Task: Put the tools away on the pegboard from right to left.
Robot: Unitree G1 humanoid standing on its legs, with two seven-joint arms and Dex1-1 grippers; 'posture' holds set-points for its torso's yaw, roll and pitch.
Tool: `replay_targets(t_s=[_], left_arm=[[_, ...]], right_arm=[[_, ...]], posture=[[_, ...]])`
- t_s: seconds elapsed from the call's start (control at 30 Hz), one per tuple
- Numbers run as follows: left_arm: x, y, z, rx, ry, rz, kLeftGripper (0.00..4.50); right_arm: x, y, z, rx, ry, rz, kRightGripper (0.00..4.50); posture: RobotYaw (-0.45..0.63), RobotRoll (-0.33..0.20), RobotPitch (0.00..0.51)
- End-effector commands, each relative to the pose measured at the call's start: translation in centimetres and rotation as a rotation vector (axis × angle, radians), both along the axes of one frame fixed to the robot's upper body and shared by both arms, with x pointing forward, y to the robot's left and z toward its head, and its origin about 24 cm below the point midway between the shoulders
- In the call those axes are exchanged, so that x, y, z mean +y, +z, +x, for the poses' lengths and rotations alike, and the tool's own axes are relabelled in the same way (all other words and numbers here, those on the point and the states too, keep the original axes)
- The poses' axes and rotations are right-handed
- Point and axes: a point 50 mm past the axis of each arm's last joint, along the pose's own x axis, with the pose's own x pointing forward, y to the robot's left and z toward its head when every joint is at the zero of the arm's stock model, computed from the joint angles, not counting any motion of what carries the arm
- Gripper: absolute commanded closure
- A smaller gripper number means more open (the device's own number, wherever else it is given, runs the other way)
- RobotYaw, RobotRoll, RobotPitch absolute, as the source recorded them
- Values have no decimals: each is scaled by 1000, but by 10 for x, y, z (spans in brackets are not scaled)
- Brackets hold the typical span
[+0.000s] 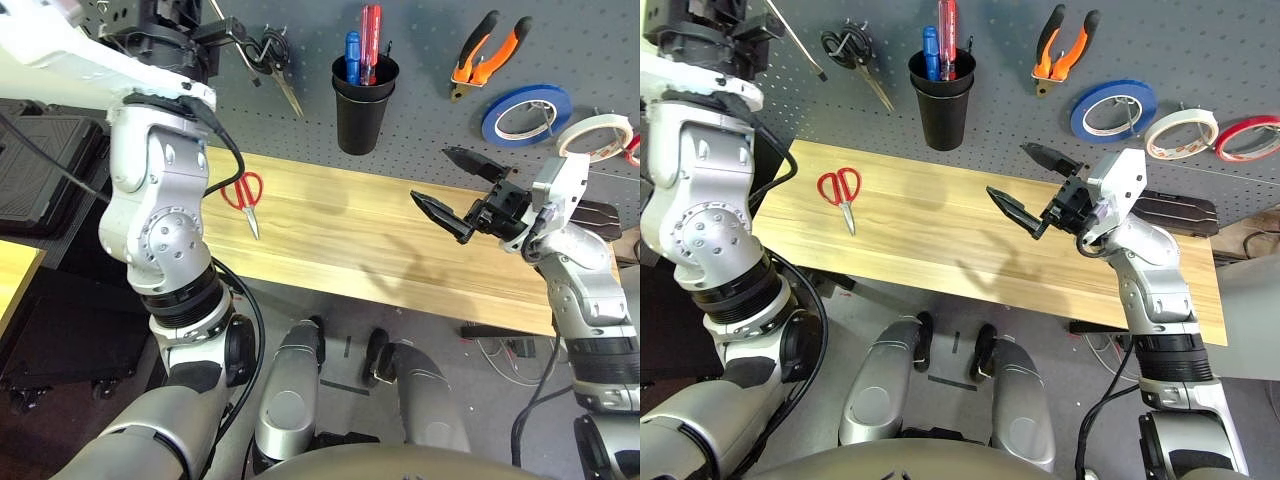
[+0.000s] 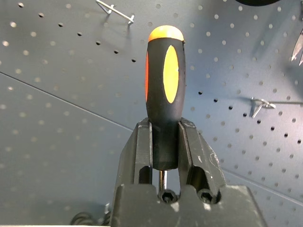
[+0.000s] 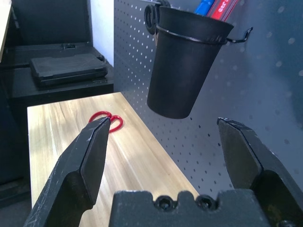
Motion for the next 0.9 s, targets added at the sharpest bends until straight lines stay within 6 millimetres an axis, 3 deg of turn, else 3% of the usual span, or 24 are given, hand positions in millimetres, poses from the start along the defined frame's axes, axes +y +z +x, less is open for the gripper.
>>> replay_targets(t_s=[0.03,0.37,0.9], left_arm=[[-10,4,4,-37,-26,-5,3935],[-25,12,20,-62,-65,-45,3935],[-49,1,53,-35,-111,-68,3935]], right_arm=[[-4,5,-5,-12,-18,22,0],[-4,14,-9,-35,-46,61,0],[-4,20,-20,-37,-84,103,0]], posture=[[203,0,221],[163,0,218],[85,0,221]])
